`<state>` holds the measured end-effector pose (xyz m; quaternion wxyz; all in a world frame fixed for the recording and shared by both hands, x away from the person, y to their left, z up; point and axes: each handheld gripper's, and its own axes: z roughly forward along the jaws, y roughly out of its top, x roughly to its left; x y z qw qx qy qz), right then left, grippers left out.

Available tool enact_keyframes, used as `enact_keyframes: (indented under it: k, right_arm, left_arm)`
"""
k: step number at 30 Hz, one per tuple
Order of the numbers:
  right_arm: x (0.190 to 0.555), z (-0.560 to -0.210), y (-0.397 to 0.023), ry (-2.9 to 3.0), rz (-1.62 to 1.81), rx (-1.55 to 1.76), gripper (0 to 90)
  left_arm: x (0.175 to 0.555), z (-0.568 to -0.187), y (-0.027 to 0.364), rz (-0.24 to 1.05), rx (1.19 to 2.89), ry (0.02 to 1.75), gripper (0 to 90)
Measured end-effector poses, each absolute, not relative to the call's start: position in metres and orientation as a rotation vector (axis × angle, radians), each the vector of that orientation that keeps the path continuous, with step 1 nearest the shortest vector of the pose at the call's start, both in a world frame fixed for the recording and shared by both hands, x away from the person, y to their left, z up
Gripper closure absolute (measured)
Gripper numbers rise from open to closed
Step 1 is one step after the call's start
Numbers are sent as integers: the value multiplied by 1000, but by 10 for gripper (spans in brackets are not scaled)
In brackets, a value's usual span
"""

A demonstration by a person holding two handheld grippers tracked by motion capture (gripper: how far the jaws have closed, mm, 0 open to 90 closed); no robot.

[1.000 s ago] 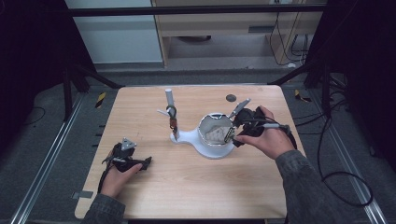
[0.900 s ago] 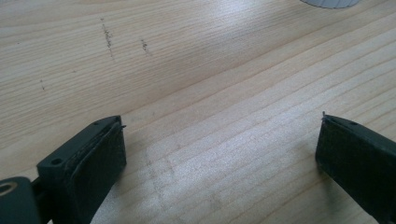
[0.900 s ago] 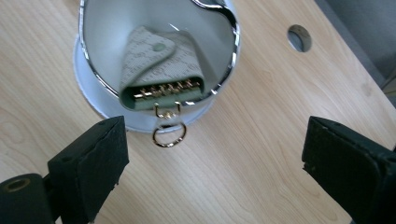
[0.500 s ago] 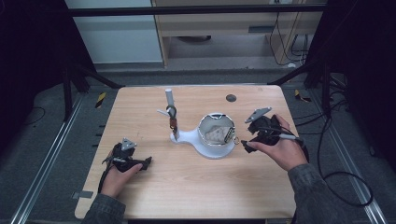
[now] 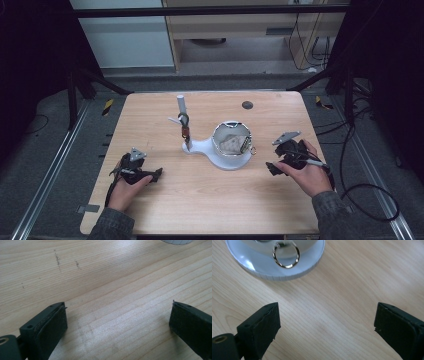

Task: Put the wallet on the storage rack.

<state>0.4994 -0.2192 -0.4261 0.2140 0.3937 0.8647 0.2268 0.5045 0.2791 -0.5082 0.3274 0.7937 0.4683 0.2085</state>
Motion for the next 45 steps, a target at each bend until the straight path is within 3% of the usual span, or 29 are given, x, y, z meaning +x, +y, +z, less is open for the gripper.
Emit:
enact_keyframes:
  k: [19, 45]
  right_arm:
    - [502, -487, -247, 2371, 671, 1320, 74]
    - [498, -513, -250, 2154, 915, 1376, 2]
  left_arm:
    - [504, -508, 279, 545, 2083, 1225, 9]
    - [505, -508, 279, 544, 2078, 1227, 5]
